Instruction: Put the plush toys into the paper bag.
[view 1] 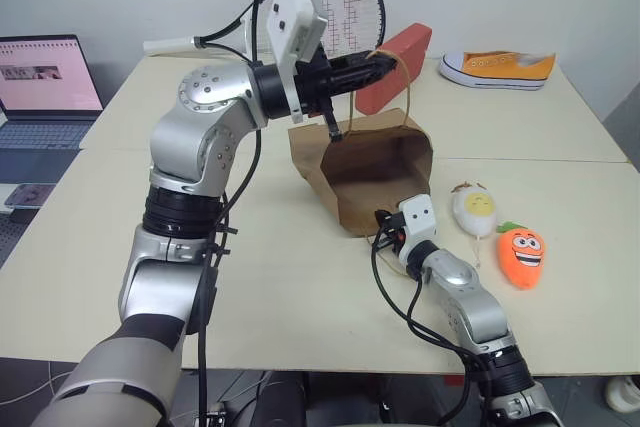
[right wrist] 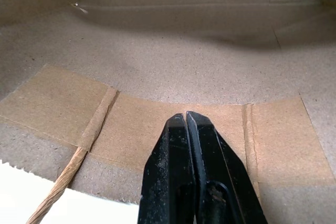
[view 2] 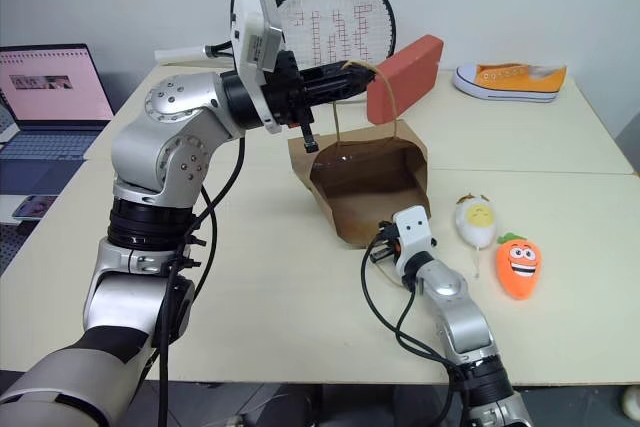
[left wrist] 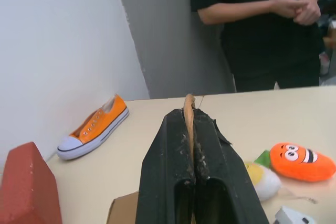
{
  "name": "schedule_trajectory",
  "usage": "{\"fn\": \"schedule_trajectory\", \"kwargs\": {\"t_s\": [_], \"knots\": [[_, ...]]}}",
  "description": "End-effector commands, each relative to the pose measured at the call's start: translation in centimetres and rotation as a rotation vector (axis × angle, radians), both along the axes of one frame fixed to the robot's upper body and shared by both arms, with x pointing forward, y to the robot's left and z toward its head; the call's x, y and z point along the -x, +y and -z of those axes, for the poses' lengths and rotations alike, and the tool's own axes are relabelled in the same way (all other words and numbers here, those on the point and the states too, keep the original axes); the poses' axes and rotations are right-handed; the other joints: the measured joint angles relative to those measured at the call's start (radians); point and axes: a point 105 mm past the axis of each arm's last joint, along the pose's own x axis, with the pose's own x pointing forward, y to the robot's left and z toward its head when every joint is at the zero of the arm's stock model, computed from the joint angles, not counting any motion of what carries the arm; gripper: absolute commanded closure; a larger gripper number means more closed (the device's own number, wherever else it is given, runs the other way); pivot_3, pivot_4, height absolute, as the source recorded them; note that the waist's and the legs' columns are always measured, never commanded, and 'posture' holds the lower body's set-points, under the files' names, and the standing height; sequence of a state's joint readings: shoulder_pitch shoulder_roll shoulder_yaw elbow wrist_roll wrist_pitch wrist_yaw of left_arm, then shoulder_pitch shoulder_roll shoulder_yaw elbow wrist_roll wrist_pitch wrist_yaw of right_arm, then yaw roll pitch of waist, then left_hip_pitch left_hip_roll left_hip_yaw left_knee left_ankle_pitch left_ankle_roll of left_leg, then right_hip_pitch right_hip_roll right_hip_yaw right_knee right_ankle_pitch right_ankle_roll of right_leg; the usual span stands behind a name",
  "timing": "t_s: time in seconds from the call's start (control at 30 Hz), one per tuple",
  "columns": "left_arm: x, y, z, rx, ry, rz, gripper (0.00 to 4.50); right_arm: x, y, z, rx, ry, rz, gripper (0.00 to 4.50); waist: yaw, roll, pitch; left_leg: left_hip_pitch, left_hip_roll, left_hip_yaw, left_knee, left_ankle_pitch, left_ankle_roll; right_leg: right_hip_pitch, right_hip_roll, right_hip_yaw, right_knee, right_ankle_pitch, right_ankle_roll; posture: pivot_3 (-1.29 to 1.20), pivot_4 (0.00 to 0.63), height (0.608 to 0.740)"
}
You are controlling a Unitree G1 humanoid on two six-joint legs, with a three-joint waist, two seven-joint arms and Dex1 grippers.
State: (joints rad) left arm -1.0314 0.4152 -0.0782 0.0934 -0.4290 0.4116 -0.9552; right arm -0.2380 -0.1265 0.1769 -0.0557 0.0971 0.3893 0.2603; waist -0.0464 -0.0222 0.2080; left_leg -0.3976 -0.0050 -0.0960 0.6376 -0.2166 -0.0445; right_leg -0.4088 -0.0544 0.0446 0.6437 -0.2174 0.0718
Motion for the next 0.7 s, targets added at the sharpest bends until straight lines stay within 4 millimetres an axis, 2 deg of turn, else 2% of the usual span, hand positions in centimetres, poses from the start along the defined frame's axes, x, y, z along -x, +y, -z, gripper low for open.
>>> {"fn": "schedule_trajectory", "kwargs": {"t_s": [0.03,0.13,0.3,0.4,0.57,0.7], "knots": [[0.8,0.0,-0.3,-0.007,-0.048,0.015,4.50,0.0,0.2,0.4,0.003,0.030,-0.008,4.44,-0.004,0.000,0.000,0.000,0.000,0.000,0.000,0.000,0.000,0.000,0.000,0.000,0.000,0.000,0.000,0.00,0.150,0.740],[1.2,-0.2,0.5,-0.013,-0.010,0.039,4.50,0.0,0.3,-0.4,-0.007,0.017,-0.025,4.44,-0.008,0.000,0.000,0.000,0.000,0.000,0.000,0.000,0.000,0.000,0.000,0.000,0.000,0.000,0.000,0.00,0.150,0.740],[3.0,-0.4,3.3,-0.037,0.099,0.126,4.50,0.6,-0.6,-3.1,-0.046,-0.035,-0.028,4.44,-0.007,0.000,0.000,-0.001,0.000,-0.001,-0.003,0.000,0.000,-0.002,0.000,0.000,0.000,0.000,0.000,0.00,0.150,0.740],[3.7,-0.4,4.3,-0.050,0.139,0.145,4.50,1.7,-1.0,-4.5,-0.027,-0.066,-0.065,4.44,-0.006,0.000,0.000,-0.002,0.000,-0.001,-0.006,0.000,0.000,-0.003,0.000,-0.001,0.000,0.000,0.000,0.00,0.150,0.740],[3.7,-0.3,5.1,-0.051,0.177,0.154,4.50,4.3,-1.0,-6.3,0.044,-0.108,-0.189,4.44,-0.003,0.000,0.000,-0.002,0.000,-0.002,-0.007,0.000,0.000,-0.004,0.000,-0.002,0.000,-0.001,-0.001,0.00,0.150,0.740],[4.0,-0.7,5.5,-0.056,0.199,0.178,4.50,6.1,-2.5,-8.4,0.072,-0.125,-0.250,4.44,0.001,0.000,0.000,-0.002,0.000,-0.001,-0.007,0.000,0.000,-0.004,0.000,-0.001,0.000,-0.001,-0.001,0.00,0.150,0.740]]}}
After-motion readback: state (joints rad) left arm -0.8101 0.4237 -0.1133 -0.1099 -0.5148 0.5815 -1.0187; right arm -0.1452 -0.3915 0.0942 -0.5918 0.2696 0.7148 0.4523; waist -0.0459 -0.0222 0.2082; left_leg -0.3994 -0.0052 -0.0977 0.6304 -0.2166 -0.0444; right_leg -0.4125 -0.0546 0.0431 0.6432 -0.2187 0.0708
